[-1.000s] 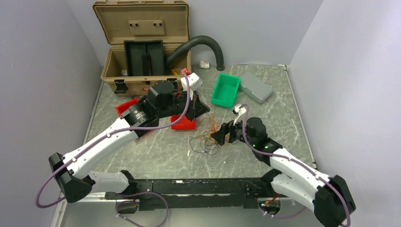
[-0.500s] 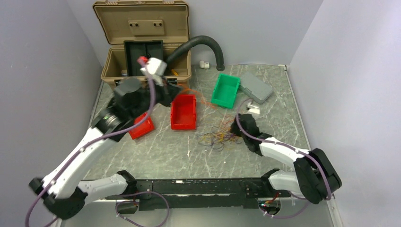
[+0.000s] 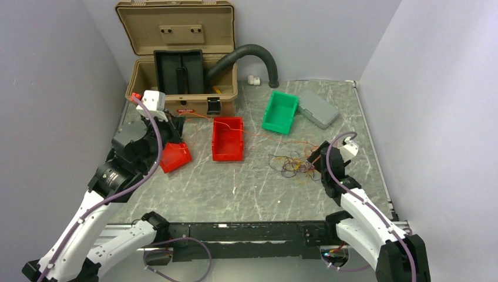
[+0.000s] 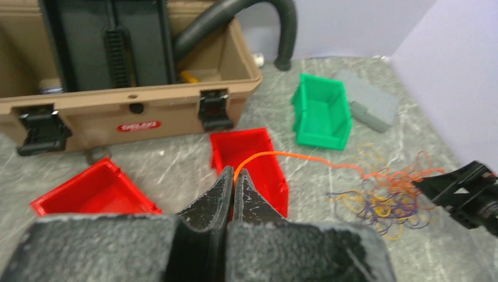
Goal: Untangle the cables
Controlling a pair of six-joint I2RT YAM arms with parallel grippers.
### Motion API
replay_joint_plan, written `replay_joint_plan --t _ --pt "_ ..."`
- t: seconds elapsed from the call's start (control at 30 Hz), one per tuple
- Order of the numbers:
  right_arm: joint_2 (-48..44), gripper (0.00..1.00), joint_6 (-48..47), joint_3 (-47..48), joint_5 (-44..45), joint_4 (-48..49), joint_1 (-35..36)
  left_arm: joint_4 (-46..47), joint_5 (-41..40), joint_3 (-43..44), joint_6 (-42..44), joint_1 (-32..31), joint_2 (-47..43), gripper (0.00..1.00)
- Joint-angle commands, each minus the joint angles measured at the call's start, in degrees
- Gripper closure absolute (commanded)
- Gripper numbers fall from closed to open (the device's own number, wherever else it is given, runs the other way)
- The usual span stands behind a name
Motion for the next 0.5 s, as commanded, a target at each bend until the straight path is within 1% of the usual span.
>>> replay_joint_plan --t 0.0,0.1,0.23,0.27,0.3,0.4,0.47 --pt "0.7 0.26 -6.2 4.8 -0.5 -1.7 -0.3 -2.6 -4.1 1.7 3.5 0.6 -0.6 1.0" --pt "0.9 0.18 -12.6 5.5 -6.1 1.6 -0.3 -3.2 -3.1 1.9 3.9 0.6 -0.6 1.0" --pt "0.1 0.08 -18.6 7.0 -14.9 3.5 -0.2 -1.5 2.7 0.7 5.3 0.7 -0.8 1.0" --pt "-0.2 0.07 -20.1 7.4 -16.9 4.1 -0.2 -0.9 3.9 0.4 5.7 0.6 -0.8 1.0" --pt "-0.4 0.08 -21.3 7.8 -18.4 4.5 -0.2 -0.7 4.7 0.1 5.7 0.6 -0.8 1.0" --pt "-1.7 0.22 -23.5 8.1 -21.8 7.0 -0.1 -0.4 6.4 0.1 6.2 0.6 -0.5 1.0" --pt "-2.1 0.25 -24.4 8.0 -23.8 9.2 -0.1 -0.5 6.7 0.4 6.5 0.6 -0.5 1.0"
